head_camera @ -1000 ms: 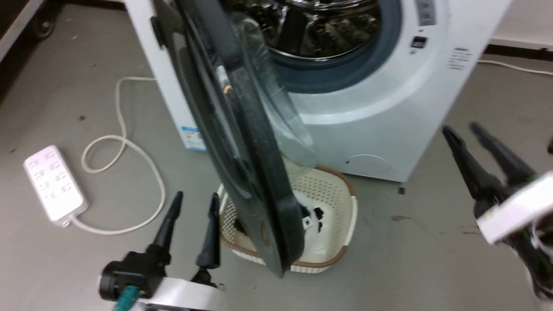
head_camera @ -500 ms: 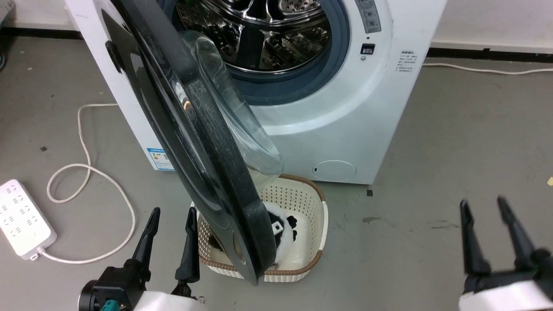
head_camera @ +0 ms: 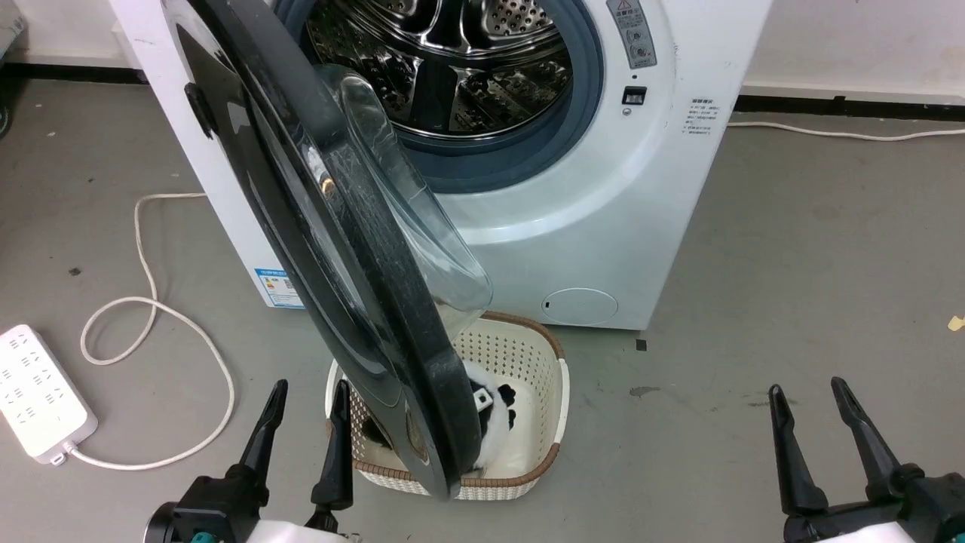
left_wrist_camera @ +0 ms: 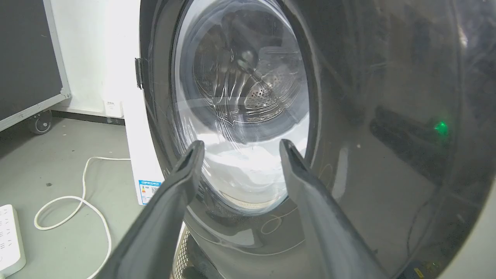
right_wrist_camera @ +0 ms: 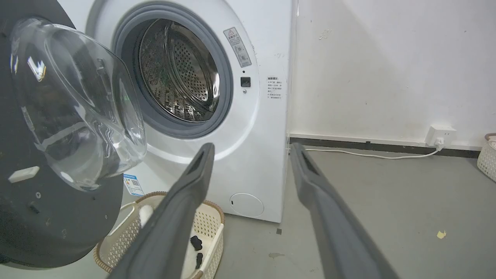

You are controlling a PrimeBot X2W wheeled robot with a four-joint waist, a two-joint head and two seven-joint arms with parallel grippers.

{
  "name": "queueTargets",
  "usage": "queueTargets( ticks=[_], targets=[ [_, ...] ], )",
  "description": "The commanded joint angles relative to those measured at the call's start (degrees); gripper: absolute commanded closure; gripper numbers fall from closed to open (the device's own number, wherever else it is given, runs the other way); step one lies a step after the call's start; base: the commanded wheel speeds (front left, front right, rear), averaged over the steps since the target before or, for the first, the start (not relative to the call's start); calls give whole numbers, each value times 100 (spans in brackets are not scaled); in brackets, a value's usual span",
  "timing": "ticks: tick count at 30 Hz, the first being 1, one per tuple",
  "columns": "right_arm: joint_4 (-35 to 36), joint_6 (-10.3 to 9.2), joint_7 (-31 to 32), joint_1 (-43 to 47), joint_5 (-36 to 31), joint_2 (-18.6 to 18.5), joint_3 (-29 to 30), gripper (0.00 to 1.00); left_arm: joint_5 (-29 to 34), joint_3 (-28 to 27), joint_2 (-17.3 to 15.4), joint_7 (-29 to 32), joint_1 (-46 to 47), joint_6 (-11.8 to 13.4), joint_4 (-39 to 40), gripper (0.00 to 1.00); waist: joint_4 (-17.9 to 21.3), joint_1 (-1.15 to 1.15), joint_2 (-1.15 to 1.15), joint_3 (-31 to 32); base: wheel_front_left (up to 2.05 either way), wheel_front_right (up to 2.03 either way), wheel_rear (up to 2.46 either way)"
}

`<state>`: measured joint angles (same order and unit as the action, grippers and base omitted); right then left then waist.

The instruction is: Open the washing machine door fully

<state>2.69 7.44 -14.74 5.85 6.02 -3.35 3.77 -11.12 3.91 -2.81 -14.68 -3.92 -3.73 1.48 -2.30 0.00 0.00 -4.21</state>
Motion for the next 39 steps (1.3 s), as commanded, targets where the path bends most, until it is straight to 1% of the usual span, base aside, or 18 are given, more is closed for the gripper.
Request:
queueTargets(
  ticks=[1,2,6,9,11,12,13,15,16,17,18,24,25,26,27,30,32,39],
  targets=[
    [49,5,-25,10,-18,38,-5,0,29,0,-7,-32,-64,-34,-34,38,0,0,0,-7,0,0,0],
    [55,5,-25,2,-16,40,-7,0,41,0,-7,-32,-60,-38,-42,100,-1,0,0,-8,0,0,0],
    [68,5,-25,-16,-12,43,-24,0,59,-18,-7,-32,-51,-12,-60,100,-7,0,0,-14,0,0,0],
    [73,5,-25,-32,19,45,-44,0,-12,-52,-7,-32,-1,135,54,100,-14,0,0,-20,0,0,0],
    [72,5,-25,-35,28,45,-46,0,-61,-63,-7,-32,21,171,129,100,-16,0,0,-14,0,0,0],
    [75,5,-25,-42,36,45,-57,0,-180,-125,-7,-32,86,249,355,100,-19,0,0,-6,0,0,0],
    [75,5,-25,-42,36,45,-57,0,-180,-125,-7,-32,86,249,355,100,-19,0,0,-6,0,0,0],
    [71,5,-26,-52,26,46,-99,0,-288,-256,-7,-32,154,385,744,100,0,0,0,26,0,0,0],
    [71,5,-26,-52,26,46,-99,0,-288,-256,-7,-32,154,385,744,100,0,0,0,26,0,0,0],
    [65,5,-26,-57,19,46,-111,0,-344,-361,-7,-32,226,472,1093,100,15,0,0,54,0,0,0],
    [65,5,-26,-57,19,46,-111,0,-344,-361,-7,-32,226,472,1093,100,15,0,0,54,0,0,0],
    [34,5,-26,-22,9,46,-131,0,-346,-530,-7,-32,587,681,2346,100,35,0,0,149,0,0,0],
    [22,5,-26,-12,8,46,-116,0,-306,-493,-7,-32,741,714,2724,100,40,0,0,170,0,0,0],
    [22,5,-26,-12,8,46,-116,0,-306,-493,-7,-32,741,714,2724,100,40,0,0,170,0,0,0],
    [4,5,-26,-13,11,46,-92,0,-223,-400,-7,-32,879,734,3024,100,45,0,0,192,0,0,0],
    [-12,5,-26,-13,15,46,-85,0,-112,-253,-7,-32,959,727,3216,100,53,0,0,209,0,0,0],
    [-22,5,-26,-14,21,46,-90,0,58,-24,-23,-19,955,658,3259,100,63,0,0,220,0,0,0],
    [-65,5,-26,-47,85,46,-22,0,554,1085,-104,755,732,372,3070,100,91,0,0,178,0,0,0]
  ],
)
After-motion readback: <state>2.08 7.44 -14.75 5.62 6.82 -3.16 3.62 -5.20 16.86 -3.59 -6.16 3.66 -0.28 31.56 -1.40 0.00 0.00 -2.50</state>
